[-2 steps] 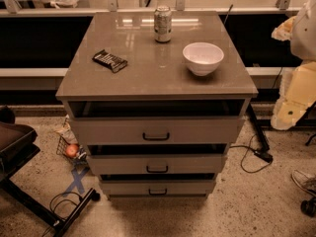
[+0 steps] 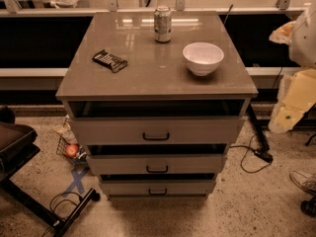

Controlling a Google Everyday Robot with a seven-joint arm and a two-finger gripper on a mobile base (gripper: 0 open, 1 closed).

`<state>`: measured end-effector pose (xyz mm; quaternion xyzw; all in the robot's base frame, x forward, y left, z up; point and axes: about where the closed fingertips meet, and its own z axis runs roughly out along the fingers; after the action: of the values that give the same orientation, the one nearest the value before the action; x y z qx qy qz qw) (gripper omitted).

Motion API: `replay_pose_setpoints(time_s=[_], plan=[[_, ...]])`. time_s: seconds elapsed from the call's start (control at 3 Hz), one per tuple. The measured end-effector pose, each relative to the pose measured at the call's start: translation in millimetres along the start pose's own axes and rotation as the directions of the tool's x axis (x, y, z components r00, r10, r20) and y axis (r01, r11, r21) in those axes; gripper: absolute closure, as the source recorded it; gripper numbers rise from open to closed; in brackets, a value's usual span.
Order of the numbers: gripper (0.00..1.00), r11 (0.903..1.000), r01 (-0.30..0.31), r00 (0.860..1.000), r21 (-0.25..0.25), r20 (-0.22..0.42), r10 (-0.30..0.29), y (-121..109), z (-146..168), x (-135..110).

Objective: Open middle drawer

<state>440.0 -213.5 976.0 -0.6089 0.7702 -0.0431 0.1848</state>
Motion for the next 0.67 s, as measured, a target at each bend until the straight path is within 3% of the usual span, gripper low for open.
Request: replay_pose_setpoints(time_s=[0.33, 0.67], plan=[[0.0, 0.9993, 0.033, 0.999, 0.015, 0.035, -0.033, 4, 13, 0], [0.0, 0.9961, 0.038, 0.994, 0.079, 0.096, -0.045, 29, 64, 13]])
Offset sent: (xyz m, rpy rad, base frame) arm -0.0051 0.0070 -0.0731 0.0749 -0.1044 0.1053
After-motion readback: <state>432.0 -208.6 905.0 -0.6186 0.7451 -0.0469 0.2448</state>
